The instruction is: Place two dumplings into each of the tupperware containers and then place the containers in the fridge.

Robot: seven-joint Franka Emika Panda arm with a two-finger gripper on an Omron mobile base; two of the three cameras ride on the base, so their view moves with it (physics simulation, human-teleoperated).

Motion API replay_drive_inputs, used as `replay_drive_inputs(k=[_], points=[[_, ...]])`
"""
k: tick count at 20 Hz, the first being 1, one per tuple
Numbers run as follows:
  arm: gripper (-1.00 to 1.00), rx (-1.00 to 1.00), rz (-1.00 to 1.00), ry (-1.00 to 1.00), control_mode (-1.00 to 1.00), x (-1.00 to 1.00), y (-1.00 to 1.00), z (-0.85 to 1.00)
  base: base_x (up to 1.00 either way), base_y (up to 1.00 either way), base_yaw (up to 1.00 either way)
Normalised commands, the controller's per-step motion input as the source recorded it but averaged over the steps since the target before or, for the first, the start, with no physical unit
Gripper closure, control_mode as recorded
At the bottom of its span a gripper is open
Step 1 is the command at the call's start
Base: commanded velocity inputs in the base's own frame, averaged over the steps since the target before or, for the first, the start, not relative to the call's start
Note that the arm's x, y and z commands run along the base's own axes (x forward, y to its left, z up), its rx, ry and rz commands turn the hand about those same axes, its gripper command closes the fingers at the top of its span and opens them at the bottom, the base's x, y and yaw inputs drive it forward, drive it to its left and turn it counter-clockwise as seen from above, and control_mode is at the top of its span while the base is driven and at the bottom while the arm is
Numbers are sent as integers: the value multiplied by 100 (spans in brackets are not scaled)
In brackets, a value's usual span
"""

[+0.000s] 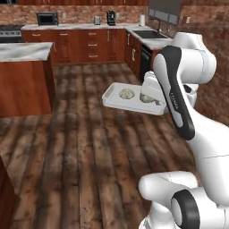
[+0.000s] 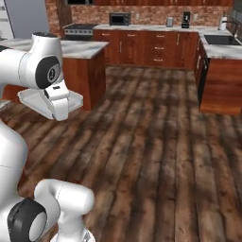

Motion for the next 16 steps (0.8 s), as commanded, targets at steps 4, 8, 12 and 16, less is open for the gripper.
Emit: replay_drive_inputs(k=[4,8,12,16], points=[[100,0,0,0,100,0,0,0,100,-95,19],[100,0,0,0,100,0,0,0,100,-79,18],[100,0,0,0,100,0,0,0,100,-64,17],[100,0,0,0,100,0,0,0,100,-31,21]])
